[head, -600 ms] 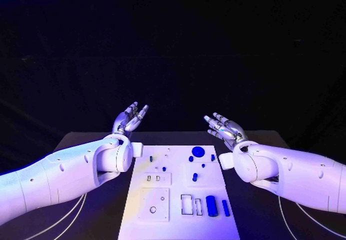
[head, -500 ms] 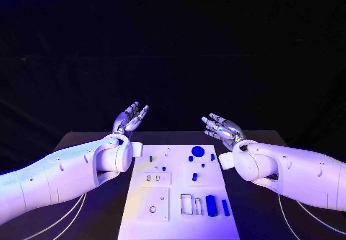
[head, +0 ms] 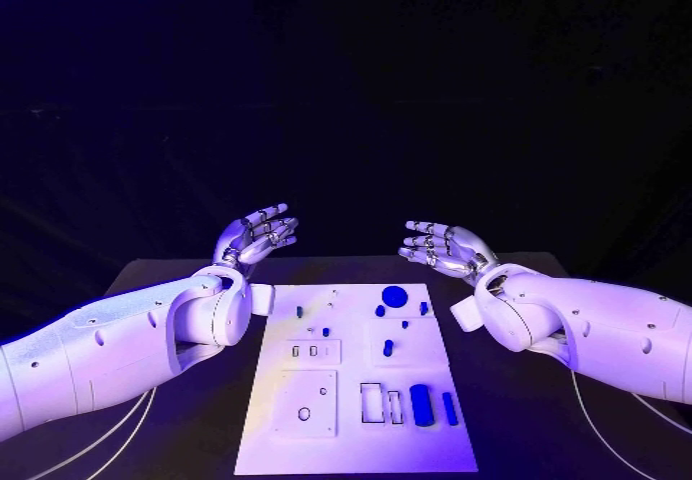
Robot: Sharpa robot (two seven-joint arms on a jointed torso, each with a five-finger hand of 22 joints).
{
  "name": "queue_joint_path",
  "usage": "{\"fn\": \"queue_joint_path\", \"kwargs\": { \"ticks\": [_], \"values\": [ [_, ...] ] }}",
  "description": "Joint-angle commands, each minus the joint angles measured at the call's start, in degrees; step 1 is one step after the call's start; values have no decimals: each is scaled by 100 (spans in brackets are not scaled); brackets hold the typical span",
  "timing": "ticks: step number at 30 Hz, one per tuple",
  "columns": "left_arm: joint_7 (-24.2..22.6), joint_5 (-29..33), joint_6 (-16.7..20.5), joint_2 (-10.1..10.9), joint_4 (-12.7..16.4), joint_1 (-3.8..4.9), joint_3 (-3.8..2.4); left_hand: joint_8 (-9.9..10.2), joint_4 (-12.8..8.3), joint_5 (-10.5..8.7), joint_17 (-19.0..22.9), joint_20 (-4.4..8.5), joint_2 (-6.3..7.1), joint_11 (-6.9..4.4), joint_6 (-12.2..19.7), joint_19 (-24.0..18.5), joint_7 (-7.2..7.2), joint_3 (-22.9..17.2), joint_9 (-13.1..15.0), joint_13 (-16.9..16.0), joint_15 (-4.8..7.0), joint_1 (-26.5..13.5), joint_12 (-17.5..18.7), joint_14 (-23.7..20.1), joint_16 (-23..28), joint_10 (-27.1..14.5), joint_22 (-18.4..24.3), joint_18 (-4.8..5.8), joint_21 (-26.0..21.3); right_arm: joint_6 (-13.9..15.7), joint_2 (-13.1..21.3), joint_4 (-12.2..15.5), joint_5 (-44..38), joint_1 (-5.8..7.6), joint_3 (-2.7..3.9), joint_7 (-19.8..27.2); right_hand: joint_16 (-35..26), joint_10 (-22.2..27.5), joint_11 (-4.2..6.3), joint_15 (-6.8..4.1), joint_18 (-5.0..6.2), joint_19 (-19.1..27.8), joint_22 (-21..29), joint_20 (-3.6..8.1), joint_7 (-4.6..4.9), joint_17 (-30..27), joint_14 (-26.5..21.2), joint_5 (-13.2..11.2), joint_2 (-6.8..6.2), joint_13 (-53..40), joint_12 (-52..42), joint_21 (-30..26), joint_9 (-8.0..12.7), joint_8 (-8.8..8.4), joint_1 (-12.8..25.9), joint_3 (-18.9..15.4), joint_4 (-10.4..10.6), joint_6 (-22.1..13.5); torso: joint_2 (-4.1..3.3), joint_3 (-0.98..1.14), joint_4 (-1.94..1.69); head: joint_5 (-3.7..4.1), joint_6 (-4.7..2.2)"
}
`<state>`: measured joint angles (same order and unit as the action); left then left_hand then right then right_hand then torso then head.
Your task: Assemble the parts on the task board
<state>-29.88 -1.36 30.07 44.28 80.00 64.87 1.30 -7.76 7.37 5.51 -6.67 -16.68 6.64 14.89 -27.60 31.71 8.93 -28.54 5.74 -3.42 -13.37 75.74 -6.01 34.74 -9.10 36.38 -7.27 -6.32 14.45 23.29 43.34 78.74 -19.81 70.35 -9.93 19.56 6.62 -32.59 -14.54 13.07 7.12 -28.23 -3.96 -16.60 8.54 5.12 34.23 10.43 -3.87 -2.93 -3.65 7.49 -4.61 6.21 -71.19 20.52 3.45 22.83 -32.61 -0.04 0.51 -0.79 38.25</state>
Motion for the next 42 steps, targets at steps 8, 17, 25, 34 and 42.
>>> {"fn": "queue_joint_path", "kwargs": {
  "ticks": [8,17,25,34,42],
  "values": [
    [-158,-117,-230,156,249,24,-12,-287,-237,-43,-159,7,84,-115,-893,356,739,-79,186,-38,143,252,-95,889,-274,1057,23,-172,140,416,80,23,-2110,137,3,-236,383,-2413,318,-401,349,-1886,-66,95,594,203,2240,-15,-356,-71,-17,547,-373,597,-585,549,-387,2479,-151,64,-25,22,-2],
    [15,-424,-633,419,501,99,-38,-623,-354,-49,-363,38,199,-286,-1773,1000,616,-218,361,-45,355,304,-88,1564,-512,1743,-69,-411,519,-12,106,17,-3944,293,8,-863,968,-3348,641,-870,352,-2880,-340,550,333,677,3588,-26,-588,-111,-87,1205,-449,778,-560,903,-343,3128,-332,118,-57,45,-53],
    [33,-691,-1212,740,953,139,-94,-765,-435,-42,-557,224,302,-433,-1994,1498,460,-293,425,-41,506,297,-13,1925,-609,2158,-257,-418,977,-476,121,182,-5509,412,19,-1365,1709,-3801,889,-1202,317,-3497,-976,964,150,1698,4504,-114,-766,-100,8,2248,-568,777,-558,782,-344,3410,-521,157,-106,114,-115],
    [130,-780,-1292,899,1259,200,-117,-804,-457,-55,-785,364,336,-491,-2047,1715,422,-269,460,-41,619,250,105,2317,-730,2346,-448,-411,1366,-679,61,339,-6597,477,23,-2008,2865,-3618,928,-1257,321,-3754,-1559,1083,59,3011,4838,-215,-1054,-284,-49,3030,-749,678,-452,725,-152,3381,-684,200,-157,186,-118],
    [117,-801,-1300,933,1349,235,-121,-784,-422,-51,-848,389,419,-484,-2011,1779,421,-179,464,-40,601,153,178,2223,-642,2358,-556,-397,1569,-664,-115,311,-7071,483,23,-2389,5524,-3197,929,-1260,-21,-4545,-4427,1075,27,5398,5126,-302,-1056,-632,-314,5353,-985,616,-491,411,50,3236,-787,232,-202,195,-115]
  ]
}}
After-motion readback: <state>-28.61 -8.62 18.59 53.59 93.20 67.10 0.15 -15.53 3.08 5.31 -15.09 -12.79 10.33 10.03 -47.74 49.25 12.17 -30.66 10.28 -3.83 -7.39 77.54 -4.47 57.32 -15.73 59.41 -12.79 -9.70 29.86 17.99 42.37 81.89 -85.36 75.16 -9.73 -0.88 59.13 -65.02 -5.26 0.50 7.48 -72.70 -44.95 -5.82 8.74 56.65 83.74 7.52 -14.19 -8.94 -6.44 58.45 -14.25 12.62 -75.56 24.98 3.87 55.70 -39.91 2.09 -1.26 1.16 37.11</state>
